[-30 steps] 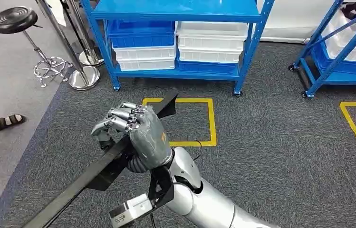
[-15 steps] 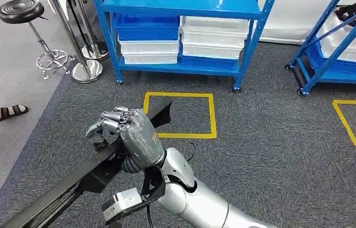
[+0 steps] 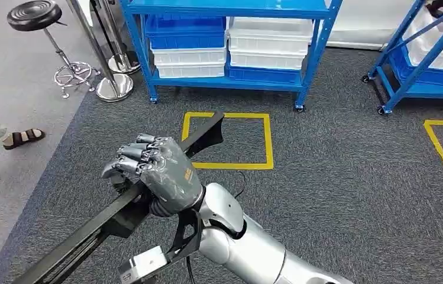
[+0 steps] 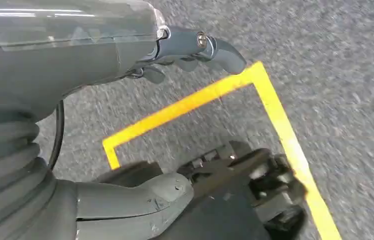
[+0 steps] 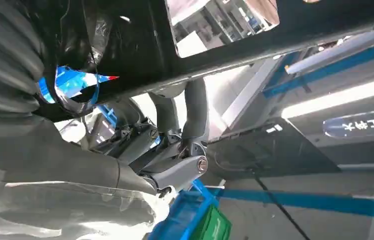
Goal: Take the parts from the cabinet and place them on the table.
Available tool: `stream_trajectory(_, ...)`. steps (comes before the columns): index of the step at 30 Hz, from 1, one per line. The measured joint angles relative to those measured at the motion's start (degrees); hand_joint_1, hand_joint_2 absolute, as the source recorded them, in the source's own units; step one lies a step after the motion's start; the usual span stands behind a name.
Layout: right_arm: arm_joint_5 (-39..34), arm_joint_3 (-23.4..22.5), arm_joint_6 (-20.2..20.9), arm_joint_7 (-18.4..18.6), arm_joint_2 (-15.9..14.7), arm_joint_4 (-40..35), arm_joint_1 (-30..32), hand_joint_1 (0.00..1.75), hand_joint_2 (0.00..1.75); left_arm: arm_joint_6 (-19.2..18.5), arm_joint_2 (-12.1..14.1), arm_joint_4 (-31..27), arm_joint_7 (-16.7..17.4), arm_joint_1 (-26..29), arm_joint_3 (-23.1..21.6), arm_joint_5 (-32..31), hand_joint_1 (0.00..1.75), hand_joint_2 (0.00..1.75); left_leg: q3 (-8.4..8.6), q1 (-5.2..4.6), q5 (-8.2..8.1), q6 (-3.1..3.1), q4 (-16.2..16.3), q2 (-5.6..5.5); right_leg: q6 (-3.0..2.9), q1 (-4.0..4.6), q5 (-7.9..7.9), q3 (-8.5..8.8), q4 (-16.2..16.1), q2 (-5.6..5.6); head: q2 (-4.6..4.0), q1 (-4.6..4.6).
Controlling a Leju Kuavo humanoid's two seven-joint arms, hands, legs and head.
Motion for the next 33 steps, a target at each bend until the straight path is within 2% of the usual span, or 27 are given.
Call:
stream_trajectory(2, 0.1, 0.0, -0.1, 0.1, -0.1, 0.0, 0.0, 1.75, 1.75, 1.1, -0.1, 0.0, -0.2, -0.1, 0.0, 0.2, 0.0, 1.75, 5.24, 0.45, 5.74, -0.4, -10.6, 1.18, 0.6, -0.24, -0.41, -0.03, 0.8, -0.76, 0.0, 0.0)
stream_trajectory(3, 0.1, 0.0, -0.1, 0.1, -0.1, -0.1, 0.0, 1.75, 1.75, 1.3, -0.4, 0.0, -0.2, -0.1, 0.0, 0.2, 0.0, 1.75, 6.74, 0.43, 6.26, -0.53, -14.2, 3.68, 1.04, -0.04, -0.69, -0.2, 1.2, -1.02, 0.0, -0.02)
stream_trajectory(4, 0.1, 0.0, -0.3, 0.1, -0.2, -0.2, 0.0, 1.75, 1.75, 1.2, -0.5, 0.0, -0.1, -0.3, 0.0, 0.2, 0.0, 1.75, 6.89, -0.21, 6.11, 0.24, -14.9, 4.03, 1.38, 0.42, -0.9, -0.57, 2.0, -1.3, 0.0, -0.02)
stream_trajectory(5, 0.1, 0.0, -0.3, 0.1, -0.2, -0.2, 0.0, 1.75, 1.75, 1.2, -0.5, 0.0, 0.0, -0.5, 0.0, 0.0, 0.0, 1.75, 6.4, -0.16, 6.11, 0.94, -14.4, 3.28, 1.63, 0.58, -0.73, -0.68, 1.8, -1.75, 0.0, 0.04)
stream_trajectory(7, 0.1, 0.0, -0.3, 0.1, -0.2, -0.2, 0.1, 1.75, 1.75, 1.0, -0.5, 0.0, 0.3, -0.4, 0.0, -0.1, 0.0, 1.75, 5.99, -0.24, 6.36, 1.52, -14.3, 2.3, 1.93, 0.6, -0.56, -0.63, 1.7, -2.77, -0.02, 0.02)
stream_trajectory(8, 0.1, 0.0, -0.3, 0.1, -0.2, -0.2, 0.0, 1.75, 1.75, 1.0, -0.5, 0.0, 0.4, -0.3, 0.0, -0.2, 0.0, 1.75, 5.9, -0.24, 6.71, 2.05, -14.6, 1.7, 2.17, 0.35, -0.65, -0.66, 1.8, -3.34, 0.0, 0.04)
stream_trajectory(9, 0.1, 0.0, -0.4, 0.1, -0.2, -0.2, 0.1, 1.75, 1.75, 0.8, -0.5, 0.0, 0.5, -0.2, 0.0, -0.2, 0.0, 1.75, 5.85, -0.04, 7.12, 2.68, -14.8, 1.24, 2.77, -0.03, -1.73, -0.86, 2.7, -1.46, 0.0, 0.02)
stream_trajectory(10, 0.1, 0.0, -0.4, 0.1, -0.3, -0.2, 0.0, 1.75, 1.75, 0.6, -0.5, 0.0, 0.5, -0.3, 0.0, -0.3, 0.0, 1.75, 5.59, -0.04, 7.34, 3.03, -14.8, 0.78, 2.87, -0.15, -3.84, -1.95, 5.0, 0.53, -0.02, 0.04)
stream_trajectory(11, 0.1, 0.0, -0.4, 0.1, -0.4, -0.2, 0.1, 1.75, 1.75, 0.4, -0.4, 0.0, 0.5, -0.5, 0.0, -0.3, 0.0, 1.75, 5.29, -0.05, 7.54, 3.33, -14.8, 0.21, 2.92, -0.16, -6.42, -3.82, 9.3, 1.6, -0.02, 0.04)
stream_trajectory(13, 0.1, 0.0, -0.4, 0.1, -0.7, -0.2, 0.4, 1.75, 1.75, 0.3, -0.4, 0.0, 0.7, -0.5, 0.0, -0.3, 0.0, 1.75, 4.86, -0.22, 7.75, 3.62, -14.7, -1.05, 2.91, -0.14, -9.85, -7.61, 17.8, 2.29, 0.0, 0.04)
stream_trajectory(14, 0.1, 0.0, -0.4, 0.1, -0.8, -0.2, 0.5, 1.75, 1.75, 0.2, -0.3, 0.0, 0.8, -0.5, 0.0, -0.3, 0.0, 1.75, 4.77, -0.26, 7.81, 3.62, -14.7, -1.71, 2.78, -0.15, -9.83, -8.3, 19.4, 2.37, 0.0, 0.04)
stream_trajectory(15, 0.1, 0.0, -0.4, 0.2, -0.8, -0.2, 0.6, 1.75, 1.75, 0.2, -0.3, 0.0, 0.9, -0.3, 0.0, -0.3, 0.0, 1.75, 4.76, -0.3, 7.85, 3.61, -14.6, -2.42, 2.58, -0.14, -8.48, -7.6, 18.2, 2.45, 0.0, 0.04)
stream_trajectory(16, 0.1, 0.0, -0.4, 0.1, -0.8, -0.2, 0.6, 1.75, 1.75, 0.2, -0.2, 0.0, 0.9, -0.3, 0.0, -0.3, 0.0, 1.75, 4.77, -0.32, 7.88, 3.55, -14.6, -3.12, 2.29, -0.14, -6.31, -5.85, 14.9, 2.61, 0.0, 0.04)
stream_trajectory(17, 0.1, 0.0, -0.4, 0.1, -0.8, -0.2, 0.6, 1.75, 1.75, 0.3, -0.2, 0.0, 1.0, -0.3, 0.0, -0.4, 0.0, 1.75, 4.83, -0.38, 7.94, 3.46, -14.6, -3.98, 1.85, -0.12, -3.49, -3.02, 9.5, 3.26, -0.02, 0.04)
stream_trajectory(18, 0.2, 0.0, -0.4, 0.1, -0.8, -0.3, 0.6, 1.75, 1.75, 0.4, -0.2, 0.0, 1.0, -0.4, 0.0, -0.5, 0.0, 1.75, 4.84, -0.37, 7.98, 3.38, -14.5, -4.65, 1.31, -0.04, -1.4, -0.64, 4.7, 5.06, -0.02, 0.04)
stream_trajectory(19, 0.2, 0.0, -0.4, 0.0, -0.8, -0.4, 0.6, 1.75, 1.75, 0.5, -0.4, 0.0, 1.0, -0.4, 0.0, -0.7, 0.0, 1.75, 4.47, -0.41, 8.11, 2.99, -14.5, -5.07, 0.8, -0.19, -2.04, 0.2, 3.0, 7.83, 0.0, -0.04)
stream_trajectory(22, 0.3, 0.0, -0.4, 0.0, -0.9, -0.6, 0.5, 1.75, 1.75, 0.8, -0.3, 0.0, 1.1, -0.6, 0.0, -0.8, 0.0, 1.75, 3.68, 0.39, 8.69, 1.62, -14.7, -6.81, 0.97, 0.26, -1.88, 0.04, 2.2, 6.68, 0.0, 0.07)
stream_trajectory(23, 0.3, 0.0, -0.4, -0.1, -0.8, -0.7, 0.5, 1.75, 1.75, 0.8, -0.3, 0.0, 1.1, -0.5, 0.0, -0.8, 0.0, 1.75, 3.64, -0.02, 8.9, 1.05, -15.0, -7.49, 0.76, -0.11, -1.56, 0.36, 1.4, 5.94, -0.02, 0.04)
stream_trajectory(24, 0.3, 0.0, -0.4, -0.1, -0.7, -0.7, 0.5, 1.75, 1.75, 0.9, 0.0, -0.1, 1.1, -0.4, 0.0, -0.8, 0.0, 1.75, 3.53, 0.2, 8.49, 1.05, -14.6, -6.47, 0.64, -0.59, -1.2, 0.77, 0.7, 5.03, 0.0, 0.04)
stream_trajectory(25, 0.3, 0.0, -0.5, -0.2, -0.7, -0.8, 0.4, 1.75, 1.75, 0.9, -0.1, -0.1, 1.1, -0.4, 0.0, -0.8, 0.0, 1.75, 2.88, -0.22, 7.15, 0.79, -12.9, -3.58, 0.25, -0.53, -1.05, 0.99, 0.2, 4.49, 0.0, -0.09)
stream_trajectory(26, 0.3, 0.0, -0.5, -0.3, -0.7, -1.0, 0.3, 1.75, 1.75, 0.9, 0.0, -0.1, 1.0, -0.6, 0.0, -0.8, 0.0, 1.75, 1.23, -0.13, 5.06, 0.62, -9.5, -2.09, 0.17, -0.42, -1.02, 0.98, 0.2, 3.61, 0.0, -0.04)
stream_trajectory(28, 0.4, 0.0, -0.6, -0.3, -0.8, -1.0, 0.4, 1.75, 1.75, 0.9, 0.0, -0.1, 1.0, -0.8, 0.0, -0.9, 0.0, 1.75, -2.77, 0.03, 1.21, 0.2, -0.8, -0.89, 0.08, -0.09, -1.09, 0.81, 0.4, 1.8, 0.0, -0.07)
stream_trajectory(29, 0.4, 0.0, -0.6, -0.3, -0.8, -1.0, 0.4, 1.75, 1.75, 0.9, 0.0, -0.1, 1.1, -0.7, 0.0, -0.9, 0.0, 1.75, -3.86, 0.03, 0.74, 0.07, 1.6, -0.68, 0.04, 0.02, -1.12, 0.59, 0.6, 0.99, 0.0, -0.07)
stream_trajectory(30, 0.4, 0.0, -0.6, -0.3, -0.8, -1.0, 0.4, 1.75, 1.75, 0.9, 0.0, -0.1, 1.2, -0.6, 0.0, -0.9, 0.0, 1.75, -3.45, 0.04, 1.55, 0.05, 1.1, -0.63, 0.02, 0.09, -1.19, 0.43, 0.8, 0.39, 0.0, -0.09)
stream_trajectory(31, 0.5, 0.0, -0.6, -0.3, -0.8, -1.0, 0.4, 1.75, 1.75, 0.9, 0.0, -0.1, 1.4, -0.6, 0.0, -0.9, 0.0, 1.75, -1.67, 0.03, 3.47, 0.09, -2.0, -0.54, 0.03, 0.13, -1.28, 0.27, 1.1, -0.27, -0.02, -0.07)
stream_trajectory(32, 0.6, 0.0, -0.6, -0.4, -0.8, -1.1, 0.4, 1.75, 1.75, 1.0, 0.0, -0.1, 1.5, -0.6, 0.0, -1.0, 0.0, 1.75, 1.25, 0.0, 5.89, 0.23, -7.2, -0.04, 0.1, 0.16, -1.43, 0.19, 1.4, -0.9, 0.0, -0.09)
stream_trajectory(33, 0.7, 0.0, -0.6, -0.4, -0.8, -1.2, 0.4, 1.75, 1.75, 1.0, 0.1, -0.2, 1.5, -0.6, 0.0, -1.1, 0.0, 1.75, 4.44, -0.11, 7.86, 0.48, -12.5, 1.35, 0.23, 0.23, -1.6, 0.2, 1.6, -1.42, 0.0, -0.09)
